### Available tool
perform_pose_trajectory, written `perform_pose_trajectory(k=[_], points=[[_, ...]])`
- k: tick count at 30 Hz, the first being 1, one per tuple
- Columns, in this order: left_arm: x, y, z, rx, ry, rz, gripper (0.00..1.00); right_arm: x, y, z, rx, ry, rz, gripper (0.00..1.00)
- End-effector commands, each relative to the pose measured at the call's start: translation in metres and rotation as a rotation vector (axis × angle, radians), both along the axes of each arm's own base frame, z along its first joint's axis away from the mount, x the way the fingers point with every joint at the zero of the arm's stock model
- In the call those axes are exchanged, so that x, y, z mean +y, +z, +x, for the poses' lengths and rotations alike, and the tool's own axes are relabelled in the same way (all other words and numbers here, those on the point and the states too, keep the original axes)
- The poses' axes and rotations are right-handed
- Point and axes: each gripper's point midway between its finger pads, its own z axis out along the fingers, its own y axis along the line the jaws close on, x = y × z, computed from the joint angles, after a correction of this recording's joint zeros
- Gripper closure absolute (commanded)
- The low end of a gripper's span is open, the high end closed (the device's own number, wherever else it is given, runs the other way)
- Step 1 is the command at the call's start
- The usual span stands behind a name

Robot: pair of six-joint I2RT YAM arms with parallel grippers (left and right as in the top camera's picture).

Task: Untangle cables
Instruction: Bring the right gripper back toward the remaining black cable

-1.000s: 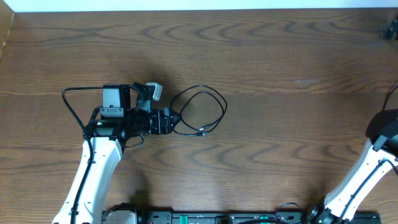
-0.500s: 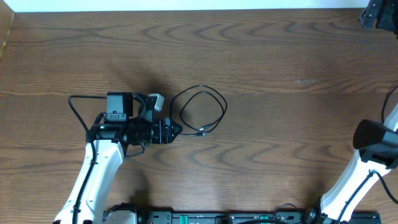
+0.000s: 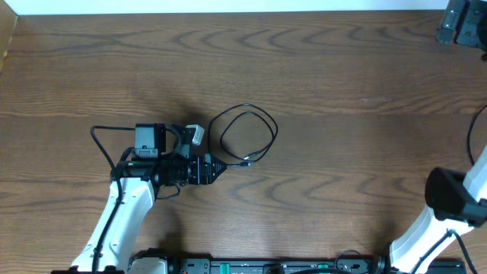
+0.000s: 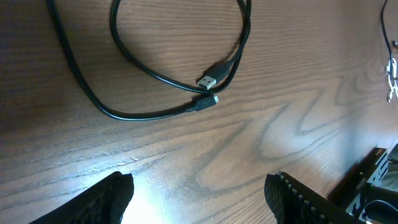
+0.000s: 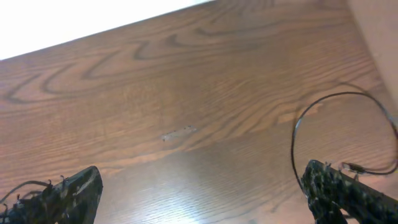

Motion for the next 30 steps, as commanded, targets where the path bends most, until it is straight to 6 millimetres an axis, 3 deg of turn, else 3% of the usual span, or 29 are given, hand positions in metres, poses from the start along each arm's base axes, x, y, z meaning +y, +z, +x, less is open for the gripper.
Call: perform_pose_trajectory(k=[1,4,10,22,25,30], points=[[-0.005,0.014,-0.001,-0.051,-0.024,-0.032,0.27,-0.004,0.02,-0.024,-0.038,-0.049,-0.036,0.01],[-0.005,0.018,-0.003,-0.066,-0.024,-0.031,0.27,-0.005,0.012,-0.038,-0.011,-0.063,-0.051,0.01],[-0.005,0.026,-0.006,-0.093,-0.025,-0.031,0.27,-0.003,-0.038,-0.065,0.0,-0.068,-0.074,0.01],[-0.005,0.036,-0.005,-0.138,-0.025,-0.032,0.27,0.075,-0.102,-0.118,-0.377,0.209,0.143,0.01],[-0.005,0.037,-0.004,-0.144,-0.025,-0.032,0.27,0.091,-0.132,-0.126,-0.405,0.231,0.246,0.01],[-0.005,0.041,0.002,-0.164,-0.009,-0.04,0.27,0.117,-0.193,-0.135,-0.295,0.331,0.371,0.01]])
